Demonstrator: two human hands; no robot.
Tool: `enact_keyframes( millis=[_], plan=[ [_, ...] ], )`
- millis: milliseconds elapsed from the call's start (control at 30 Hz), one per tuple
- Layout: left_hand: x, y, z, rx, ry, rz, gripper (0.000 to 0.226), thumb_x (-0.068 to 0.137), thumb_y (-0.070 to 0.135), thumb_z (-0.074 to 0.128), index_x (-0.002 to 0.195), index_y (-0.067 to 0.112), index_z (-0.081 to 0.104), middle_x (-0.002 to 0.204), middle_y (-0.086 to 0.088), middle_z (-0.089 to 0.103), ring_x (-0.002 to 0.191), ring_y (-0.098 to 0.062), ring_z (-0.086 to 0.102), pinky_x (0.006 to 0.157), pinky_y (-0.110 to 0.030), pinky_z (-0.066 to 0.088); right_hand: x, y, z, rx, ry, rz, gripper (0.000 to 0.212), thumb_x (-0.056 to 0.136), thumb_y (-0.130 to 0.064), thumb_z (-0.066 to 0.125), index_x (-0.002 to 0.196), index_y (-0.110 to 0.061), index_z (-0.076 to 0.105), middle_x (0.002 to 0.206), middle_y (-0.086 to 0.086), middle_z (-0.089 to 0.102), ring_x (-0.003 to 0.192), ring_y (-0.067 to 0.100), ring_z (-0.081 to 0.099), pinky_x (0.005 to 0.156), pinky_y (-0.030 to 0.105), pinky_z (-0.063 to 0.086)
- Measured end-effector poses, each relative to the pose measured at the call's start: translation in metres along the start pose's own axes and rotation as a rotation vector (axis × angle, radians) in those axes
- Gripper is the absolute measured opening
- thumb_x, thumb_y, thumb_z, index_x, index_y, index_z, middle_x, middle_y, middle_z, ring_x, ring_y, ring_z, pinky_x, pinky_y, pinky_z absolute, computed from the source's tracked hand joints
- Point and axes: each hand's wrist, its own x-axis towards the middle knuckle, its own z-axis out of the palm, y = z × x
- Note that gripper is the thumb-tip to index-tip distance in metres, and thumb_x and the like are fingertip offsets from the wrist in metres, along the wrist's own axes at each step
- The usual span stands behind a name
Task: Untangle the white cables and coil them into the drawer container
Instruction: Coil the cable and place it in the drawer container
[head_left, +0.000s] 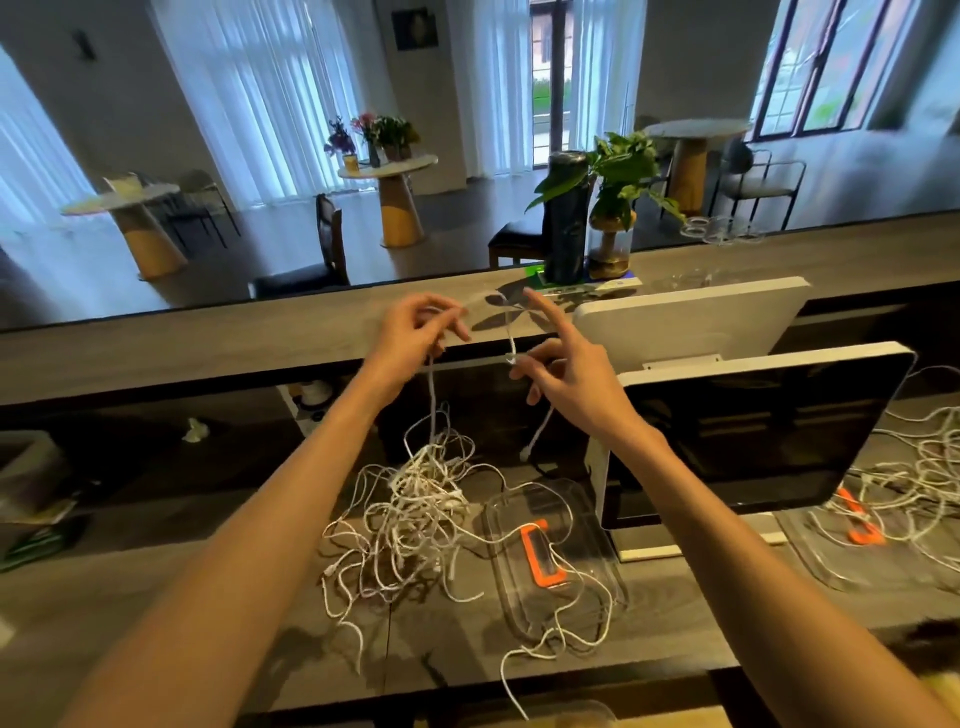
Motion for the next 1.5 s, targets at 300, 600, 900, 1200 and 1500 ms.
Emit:
enact_keyframes(
  millis=[300,600,900,1200,1500],
  plan=[
    [-0.029,-0.019,0.022,0.172,-0.229,0.035,0.017,0.095,0.027,0.068,0.105,0.013,0.065,0.09,-0.003,0.069,0.073,-0.009,0.066,0.069,-0.02,0.056,0.006,0.002,0.002,-0.257,-0.014,-0.095,0.018,0.1,-0.01,0.063,0.114,-0.016,0.074,0.091,-0.007,0.073,0.079,-0.001,0.068,0.078,0.027,0.061],
    [-0.08,-0.142,0.031,0.331,-0.362,-0.192,0.027,0.105,0.024,0.051,0.084,0.017,0.067,0.073,0.0,0.069,0.057,0.0,0.059,0.063,-0.019,0.048,0.012,0.009,-0.028,-0.119,0.224,0.047,0.029,0.095,0.0,0.065,0.117,-0.016,0.075,0.101,-0.002,0.076,0.093,0.006,0.071,0.087,0.027,0.06],
    [-0.093,-0.186,0.019,0.435,-0.064,-0.255,0.031,0.104,0.01,0.047,0.084,0.021,0.067,0.081,0.006,0.074,0.052,0.002,0.058,0.055,-0.021,0.043,-0.001,0.028,-0.034,-0.086,0.168,0.168,0.02,0.101,-0.014,0.063,0.119,-0.016,0.072,0.097,-0.006,0.073,0.084,-0.002,0.068,0.069,0.008,0.053],
    [-0.004,-0.041,-0.017,-0.112,0.25,-0.132,0.018,0.101,0.024,0.057,0.116,0.014,0.06,0.091,-0.007,0.073,0.08,-0.018,0.073,0.075,-0.029,0.06,-0.007,0.034,-0.014,-0.146,-0.11,0.231,0.031,0.106,-0.018,0.053,0.136,-0.019,0.063,0.111,-0.005,0.07,0.09,-0.002,0.067,0.069,0.01,0.051],
    [-0.015,0.005,0.008,0.072,-0.185,0.039,0.013,0.096,0.03,0.065,0.104,0.022,0.07,0.084,-0.008,0.071,0.073,-0.015,0.066,0.062,-0.025,0.051,-0.003,0.007,0.012,0.308,-0.084,0.305,0.044,0.103,-0.048,0.052,0.134,-0.02,0.065,0.111,0.002,0.072,0.095,0.009,0.072,0.069,0.016,0.053]
  ],
)
